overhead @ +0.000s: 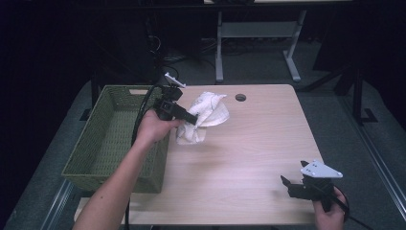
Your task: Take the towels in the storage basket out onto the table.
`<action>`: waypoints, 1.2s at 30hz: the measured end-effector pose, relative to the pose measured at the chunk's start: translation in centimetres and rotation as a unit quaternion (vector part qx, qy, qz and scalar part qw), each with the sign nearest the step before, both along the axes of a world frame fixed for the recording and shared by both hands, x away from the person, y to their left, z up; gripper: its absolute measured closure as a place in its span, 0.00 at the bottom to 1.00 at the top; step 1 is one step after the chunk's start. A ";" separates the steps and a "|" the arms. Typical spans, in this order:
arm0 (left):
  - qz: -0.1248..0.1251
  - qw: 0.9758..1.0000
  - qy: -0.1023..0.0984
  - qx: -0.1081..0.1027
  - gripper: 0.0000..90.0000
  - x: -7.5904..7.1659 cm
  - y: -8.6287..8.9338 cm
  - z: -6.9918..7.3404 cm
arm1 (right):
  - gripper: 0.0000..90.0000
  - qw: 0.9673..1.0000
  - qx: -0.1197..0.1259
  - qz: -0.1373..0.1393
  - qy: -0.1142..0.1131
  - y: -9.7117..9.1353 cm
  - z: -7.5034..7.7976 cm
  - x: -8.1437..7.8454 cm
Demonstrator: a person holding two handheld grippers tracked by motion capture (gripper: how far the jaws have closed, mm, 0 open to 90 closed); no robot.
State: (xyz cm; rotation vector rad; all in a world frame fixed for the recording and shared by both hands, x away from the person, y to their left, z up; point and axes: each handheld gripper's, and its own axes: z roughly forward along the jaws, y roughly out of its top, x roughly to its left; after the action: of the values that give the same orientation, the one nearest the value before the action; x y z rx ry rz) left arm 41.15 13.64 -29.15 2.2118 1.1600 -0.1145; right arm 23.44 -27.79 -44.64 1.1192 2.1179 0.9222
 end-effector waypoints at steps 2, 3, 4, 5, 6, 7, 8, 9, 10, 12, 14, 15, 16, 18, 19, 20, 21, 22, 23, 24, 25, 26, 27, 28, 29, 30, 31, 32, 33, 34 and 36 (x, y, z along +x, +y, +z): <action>-0.002 1.000 0.000 0.002 0.77 0.1 -0.4 -0.2 | 0.15 1.000 0.000 0.002 0.000 0.0 0.0 0.0; -0.003 1.000 0.000 0.002 0.77 0.1 -0.6 -0.3 | 0.15 1.000 0.000 0.000 0.001 -0.1 0.0 0.0; -0.004 1.000 0.001 0.002 0.77 0.2 -0.7 -0.3 | 0.15 1.000 0.001 -0.002 0.000 -0.2 0.0 0.0; -0.006 1.000 0.001 0.002 0.77 0.2 -0.8 -0.4 | 0.15 1.000 0.002 -0.003 0.001 -0.2 0.0 0.0; -0.005 1.000 0.001 0.001 0.77 0.2 -1.0 -0.5 | 0.15 1.000 0.003 -0.005 0.002 -0.3 0.0 0.0; -0.007 1.000 0.000 0.002 0.77 0.3 -1.1 -0.5 | 0.15 1.000 0.004 -0.006 0.001 -0.3 0.0 0.0; -0.006 1.000 0.001 0.000 0.77 0.3 -1.3 -0.6 | 0.15 1.000 0.004 -0.005 0.000 -0.4 0.0 0.0; -0.009 1.000 0.000 0.001 0.77 0.4 -1.4 -0.6 | 0.15 1.000 0.004 -0.005 0.000 -0.4 0.0 0.0; -0.009 1.000 0.002 0.000 0.77 0.4 -1.6 -0.7 | 0.15 1.000 0.004 -0.005 0.000 -0.4 0.0 -0.1; -0.012 1.000 0.002 -0.001 0.77 0.4 -2.1 -0.8 | 0.15 1.000 0.005 -0.006 0.000 -0.4 0.0 0.0; -0.016 1.000 0.003 0.001 0.77 0.5 -2.6 -1.0 | 0.15 1.000 0.005 -0.006 0.000 -0.3 0.0 0.0; -0.018 1.000 0.005 0.002 0.77 0.5 -2.7 -1.1 | 0.15 1.000 0.004 -0.005 0.001 -0.3 0.0 0.0; -0.019 1.000 0.005 0.001 0.77 0.6 -2.9 -1.2 | 0.15 1.000 0.004 -0.005 0.002 -0.3 0.0 0.0; -0.020 1.000 0.007 0.001 0.77 0.7 -3.1 -1.3 | 0.15 1.000 0.005 -0.005 0.002 -0.3 0.0 0.0; -0.020 1.000 0.007 0.001 0.77 0.7 -3.2 -1.4 | 0.15 1.000 0.006 -0.004 -0.001 -0.4 0.0 0.0; -0.021 1.000 0.007 0.001 0.77 0.8 -3.3 -1.5 | 0.15 1.000 0.008 -0.005 -0.001 -0.4 0.1 -0.1; -0.019 1.000 0.006 0.000 0.77 0.9 -3.5 -1.6 | 0.15 1.000 0.011 -0.005 -0.002 -0.4 0.1 -0.1; -0.020 1.000 0.008 -0.001 0.77 1.0 -3.6 -1.7 | 0.15 1.000 0.011 -0.004 -0.001 -0.4 0.1 -0.1; -0.020 1.000 0.007 -0.002 0.77 1.0 -3.7 -1.7 | 0.15 1.000 0.011 -0.005 -0.002 -0.4 0.1 -0.1; -0.020 1.000 0.008 -0.004 0.77 1.1 -3.9 -1.8 | 0.15 1.000 0.011 -0.006 -0.002 -0.5 0.1 -0.1; -0.021 1.000 0.009 -0.005 0.77 1.2 -4.0 -1.8 | 0.15 1.000 0.012 -0.006 -0.003 -0.5 0.1 -0.1; -0.021 1.000 0.010 -0.006 0.77 1.3 -4.1 -1.9 | 0.15 1.000 0.013 -0.007 -0.002 -0.5 0.2 -0.1; -0.022 1.000 0.010 -0.004 0.77 1.3 -4.2 -2.0 | 0.15 1.000 0.014 -0.007 -0.003 -0.6 0.1 -0.1; -0.022 1.000 0.012 -0.003 0.77 1.4 -4.4 -2.1 | 0.15 1.000 0.013 -0.008 -0.003 -0.6 0.2 -0.1; -0.022 1.000 0.011 -0.003 0.77 1.5 -4.5 -2.2 | 0.15 1.000 0.013 -0.007 -0.003 -0.6 0.2 -0.1; -0.023 1.000 0.012 -0.002 0.77 1.6 -4.6 -2.4 | 0.15 1.000 0.013 -0.007 -0.004 -0.7 0.2 -0.1; -0.022 1.000 0.012 -0.004 0.77 1.6 -4.7 -2.5 | 0.15 1.000 0.014 -0.008 -0.004 -0.7 0.1 -0.1; -0.022 1.000 0.013 -0.002 0.77 1.7 -4.8 -2.6 | 0.15 1.000 0.014 -0.008 -0.003 -0.6 0.1 -0.1; -0.021 1.000 0.014 -0.001 0.77 1.8 -5.0 -2.8 | 0.15 1.000 0.015 -0.007 -0.003 -0.6 0.1 -0.1; -0.020 1.000 0.016 -0.001 0.77 1.9 -5.2 -3.0 | 0.15 1.000 0.015 -0.007 -0.002 -0.6 0.1 -0.1; -0.023 1.000 0.018 0.000 0.77 2.0 -5.5 -3.3 | 0.15 1.000 0.014 -0.005 -0.002 -0.5 0.1 -0.1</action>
State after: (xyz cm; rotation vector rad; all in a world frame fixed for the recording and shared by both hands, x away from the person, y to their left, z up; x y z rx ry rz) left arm 43.12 8.11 -32.44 2.2461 1.1284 -0.1755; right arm 23.35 -28.33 -44.56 1.1404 2.1005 0.9507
